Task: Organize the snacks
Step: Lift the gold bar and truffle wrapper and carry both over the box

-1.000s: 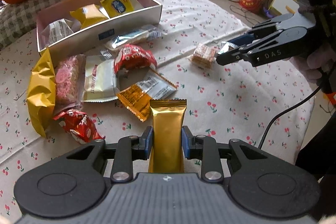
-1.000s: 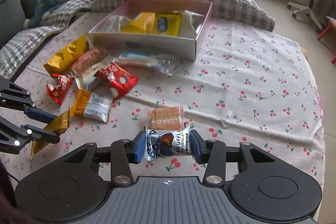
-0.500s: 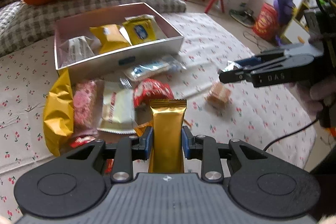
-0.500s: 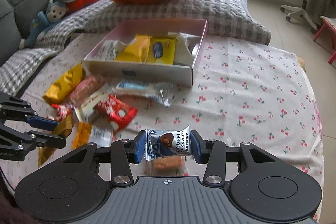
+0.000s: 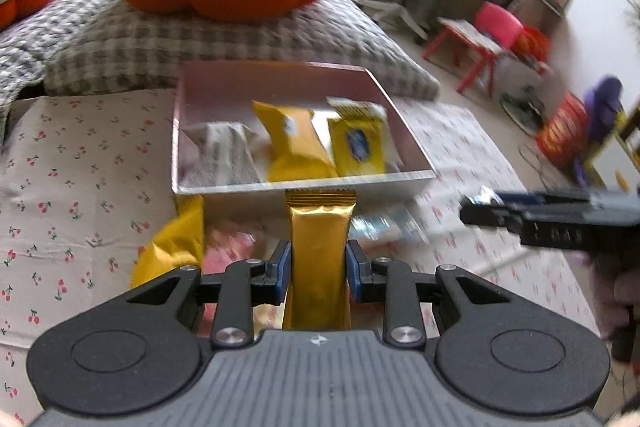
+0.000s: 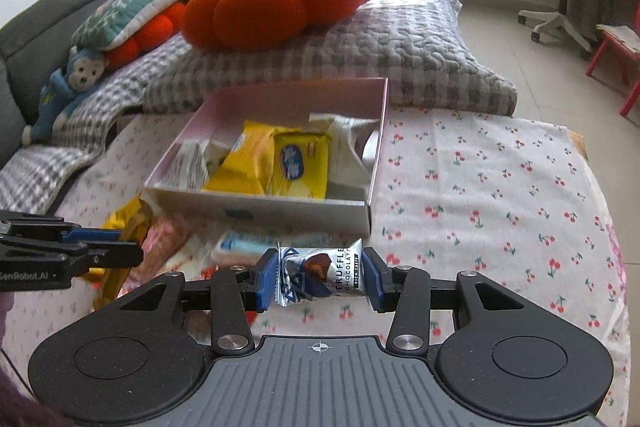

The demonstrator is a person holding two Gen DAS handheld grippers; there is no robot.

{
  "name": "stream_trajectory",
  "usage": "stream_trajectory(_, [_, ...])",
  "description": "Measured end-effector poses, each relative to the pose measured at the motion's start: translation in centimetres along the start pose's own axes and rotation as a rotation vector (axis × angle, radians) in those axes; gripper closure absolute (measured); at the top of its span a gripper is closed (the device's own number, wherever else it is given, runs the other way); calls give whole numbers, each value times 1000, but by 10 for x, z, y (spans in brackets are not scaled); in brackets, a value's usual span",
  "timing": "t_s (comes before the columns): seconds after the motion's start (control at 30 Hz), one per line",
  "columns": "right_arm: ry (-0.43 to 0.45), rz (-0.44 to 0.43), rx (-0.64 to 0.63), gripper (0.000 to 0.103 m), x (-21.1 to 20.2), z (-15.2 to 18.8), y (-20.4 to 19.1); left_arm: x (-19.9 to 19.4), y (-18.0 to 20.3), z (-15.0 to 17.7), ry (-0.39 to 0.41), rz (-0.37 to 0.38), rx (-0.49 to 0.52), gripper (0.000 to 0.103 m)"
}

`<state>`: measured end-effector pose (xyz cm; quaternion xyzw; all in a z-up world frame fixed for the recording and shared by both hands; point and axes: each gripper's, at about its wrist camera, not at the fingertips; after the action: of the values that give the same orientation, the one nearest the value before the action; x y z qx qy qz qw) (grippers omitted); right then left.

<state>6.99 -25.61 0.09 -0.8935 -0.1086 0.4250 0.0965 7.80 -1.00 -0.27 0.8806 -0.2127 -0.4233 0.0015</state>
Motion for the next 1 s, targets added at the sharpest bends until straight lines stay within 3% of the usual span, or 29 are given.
stream_trajectory(0.3, [23,14,88,60,22,-23,4,20,-18,-27,67,-30,-147,77])
stream_trajectory(1.0, [63,-18,247,60,65,-45,15,57,-34,-47,215,-168,-223,77])
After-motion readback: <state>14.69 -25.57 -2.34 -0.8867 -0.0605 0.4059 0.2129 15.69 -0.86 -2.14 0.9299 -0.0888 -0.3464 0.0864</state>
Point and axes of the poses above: each gripper's, at about its wrist camera, not at the fingertips, and x roughly the way its jaws point, y to its right, z to its underside, and after that the axes turned 5 degrees about x, right-handed
